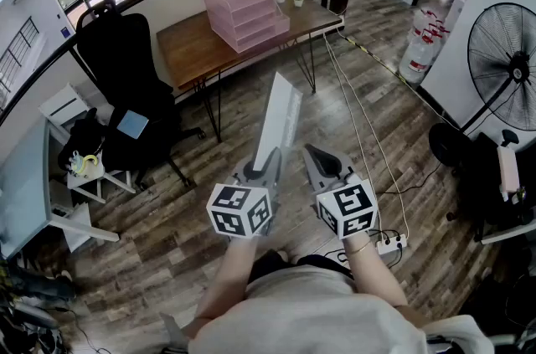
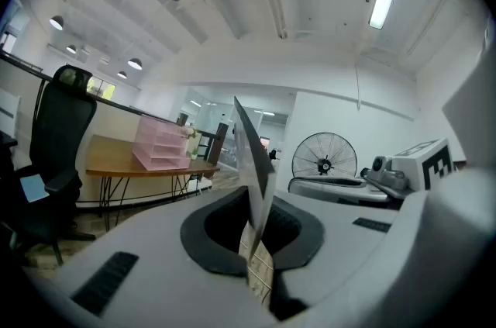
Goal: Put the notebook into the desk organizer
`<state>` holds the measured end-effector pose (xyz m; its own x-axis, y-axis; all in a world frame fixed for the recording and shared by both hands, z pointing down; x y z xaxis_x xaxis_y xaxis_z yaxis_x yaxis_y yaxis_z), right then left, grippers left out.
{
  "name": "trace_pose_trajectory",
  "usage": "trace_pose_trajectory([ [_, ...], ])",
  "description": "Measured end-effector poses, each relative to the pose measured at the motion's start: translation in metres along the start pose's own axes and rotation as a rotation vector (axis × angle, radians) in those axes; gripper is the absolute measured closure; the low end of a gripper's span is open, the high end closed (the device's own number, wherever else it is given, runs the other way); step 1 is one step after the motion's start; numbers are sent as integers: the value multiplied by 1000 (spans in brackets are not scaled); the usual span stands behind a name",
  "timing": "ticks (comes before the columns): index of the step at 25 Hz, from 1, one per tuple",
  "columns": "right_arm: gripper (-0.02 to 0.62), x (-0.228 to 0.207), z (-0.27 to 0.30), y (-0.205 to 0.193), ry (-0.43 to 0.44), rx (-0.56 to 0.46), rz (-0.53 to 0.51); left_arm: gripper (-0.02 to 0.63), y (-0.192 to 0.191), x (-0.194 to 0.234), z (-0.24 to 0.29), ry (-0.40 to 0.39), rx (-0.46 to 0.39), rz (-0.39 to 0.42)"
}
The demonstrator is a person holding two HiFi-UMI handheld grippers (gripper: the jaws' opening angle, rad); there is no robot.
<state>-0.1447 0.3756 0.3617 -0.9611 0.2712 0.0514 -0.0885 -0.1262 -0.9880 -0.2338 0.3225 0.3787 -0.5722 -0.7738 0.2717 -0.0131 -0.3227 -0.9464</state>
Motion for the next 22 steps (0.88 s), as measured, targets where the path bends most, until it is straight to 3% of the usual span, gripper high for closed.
trace_pose_trajectory([
  [13, 586, 9, 13, -7, 23, 16, 27, 586, -5, 13, 4, 14, 20, -5],
  [22, 586, 10, 19, -5, -41, -30, 52, 586, -2, 30, 3, -12, 19, -20],
])
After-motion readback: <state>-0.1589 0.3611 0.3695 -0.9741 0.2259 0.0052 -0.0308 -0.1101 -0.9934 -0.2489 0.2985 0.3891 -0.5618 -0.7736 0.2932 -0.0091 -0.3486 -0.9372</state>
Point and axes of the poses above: the fingertips, and each gripper's own axes: z forward along the fingers, x to its left, y out of its top, the point moved 4 cm from there along -z, backward along the fingers, and after that the axes turned 8 degrees about y, right-handed, at the moved point
